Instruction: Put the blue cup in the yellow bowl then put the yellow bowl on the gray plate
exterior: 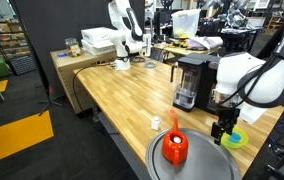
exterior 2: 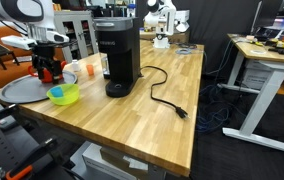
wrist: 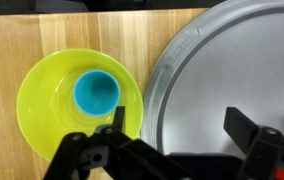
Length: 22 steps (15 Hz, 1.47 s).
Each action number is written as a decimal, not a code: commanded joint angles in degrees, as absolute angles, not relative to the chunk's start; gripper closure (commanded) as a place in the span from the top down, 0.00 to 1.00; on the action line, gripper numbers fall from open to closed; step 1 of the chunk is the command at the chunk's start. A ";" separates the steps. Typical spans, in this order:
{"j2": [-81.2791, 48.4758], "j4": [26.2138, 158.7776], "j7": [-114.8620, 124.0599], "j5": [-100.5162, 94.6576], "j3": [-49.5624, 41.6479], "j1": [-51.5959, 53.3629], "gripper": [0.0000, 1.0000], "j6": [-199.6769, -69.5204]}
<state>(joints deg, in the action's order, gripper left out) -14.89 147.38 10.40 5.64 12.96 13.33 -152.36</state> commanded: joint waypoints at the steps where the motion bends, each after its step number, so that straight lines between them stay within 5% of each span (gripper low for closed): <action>1: -16.82 144.04 12.02 4.52 12.28 14.45 1.00 -149.38; 19: -19.86 143.63 11.97 6.83 11.31 13.92 1.00 -148.98; 20: -20.21 143.72 11.41 7.54 11.63 13.63 0.75 -149.15; 22: -20.90 143.76 11.20 8.17 11.74 13.45 0.66 -149.22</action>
<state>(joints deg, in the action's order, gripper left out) -20.37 143.74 12.25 6.50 10.94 14.55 -149.48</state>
